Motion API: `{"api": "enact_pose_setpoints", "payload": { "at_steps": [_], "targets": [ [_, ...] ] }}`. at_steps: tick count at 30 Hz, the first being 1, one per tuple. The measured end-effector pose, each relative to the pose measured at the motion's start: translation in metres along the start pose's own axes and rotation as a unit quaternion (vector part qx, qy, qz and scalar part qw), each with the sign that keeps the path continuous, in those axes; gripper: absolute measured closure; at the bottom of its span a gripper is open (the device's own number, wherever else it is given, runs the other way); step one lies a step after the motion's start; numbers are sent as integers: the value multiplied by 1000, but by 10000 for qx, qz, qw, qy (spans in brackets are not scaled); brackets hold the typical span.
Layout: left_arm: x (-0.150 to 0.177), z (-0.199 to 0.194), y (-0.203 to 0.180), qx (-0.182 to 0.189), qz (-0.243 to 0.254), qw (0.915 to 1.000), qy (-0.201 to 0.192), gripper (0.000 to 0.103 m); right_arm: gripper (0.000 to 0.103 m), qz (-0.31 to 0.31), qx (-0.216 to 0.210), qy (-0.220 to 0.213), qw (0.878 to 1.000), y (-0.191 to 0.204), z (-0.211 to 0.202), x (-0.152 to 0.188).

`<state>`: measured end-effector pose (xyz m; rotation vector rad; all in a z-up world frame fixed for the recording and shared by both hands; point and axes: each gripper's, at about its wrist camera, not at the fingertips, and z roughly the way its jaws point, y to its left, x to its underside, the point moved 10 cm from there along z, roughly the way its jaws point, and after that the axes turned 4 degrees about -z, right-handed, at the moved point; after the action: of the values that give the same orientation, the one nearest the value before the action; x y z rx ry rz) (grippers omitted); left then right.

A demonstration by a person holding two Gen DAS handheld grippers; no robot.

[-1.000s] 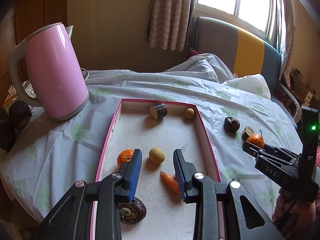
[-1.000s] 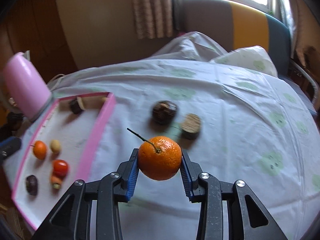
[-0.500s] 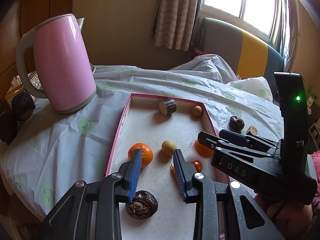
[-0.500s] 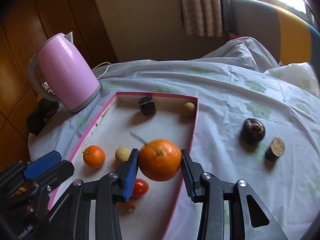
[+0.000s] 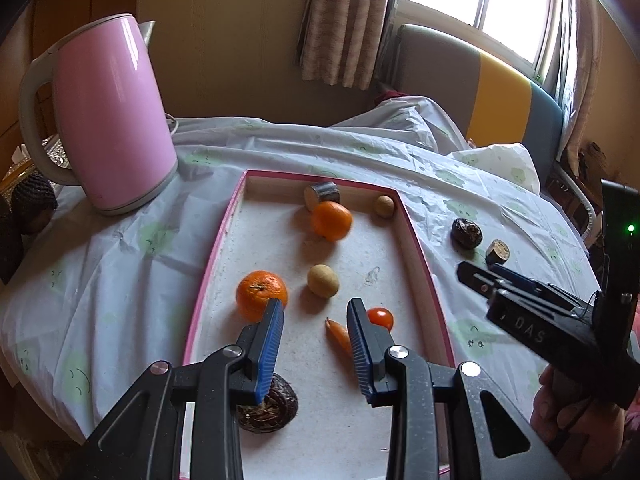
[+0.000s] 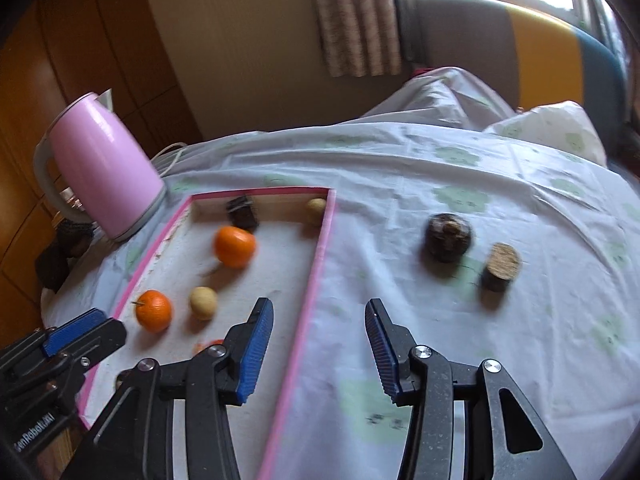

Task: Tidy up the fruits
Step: 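Grasp the cut dark cylindrical slice with the right tool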

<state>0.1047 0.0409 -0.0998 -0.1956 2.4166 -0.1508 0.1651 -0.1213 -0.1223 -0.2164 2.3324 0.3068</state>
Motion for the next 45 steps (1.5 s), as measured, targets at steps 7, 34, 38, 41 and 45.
{"api": "enact_pose_setpoints", "payload": {
  "at_steps": [7, 34, 38, 41, 45],
  "targets": [
    [4, 5, -22, 214, 169, 9996, 102, 69, 49, 693, 747, 75, 9948, -86, -2, 10],
    [3, 30, -74, 286, 708, 9965, 344, 69, 70, 409, 1333, 372, 9895, -135, 35, 5],
    [2, 33, -84, 332, 725, 9961, 382, 69, 70, 471, 1439, 333, 9879, -144, 26, 11],
    [0, 35, -93, 381, 740, 9957, 408, 69, 70, 454, 1505, 293, 9871, -147, 21, 15],
    [-6, 41, -104, 403, 802, 9951, 411, 69, 70, 513, 1461, 239, 9876, -149, 18, 17]
  ]
}}
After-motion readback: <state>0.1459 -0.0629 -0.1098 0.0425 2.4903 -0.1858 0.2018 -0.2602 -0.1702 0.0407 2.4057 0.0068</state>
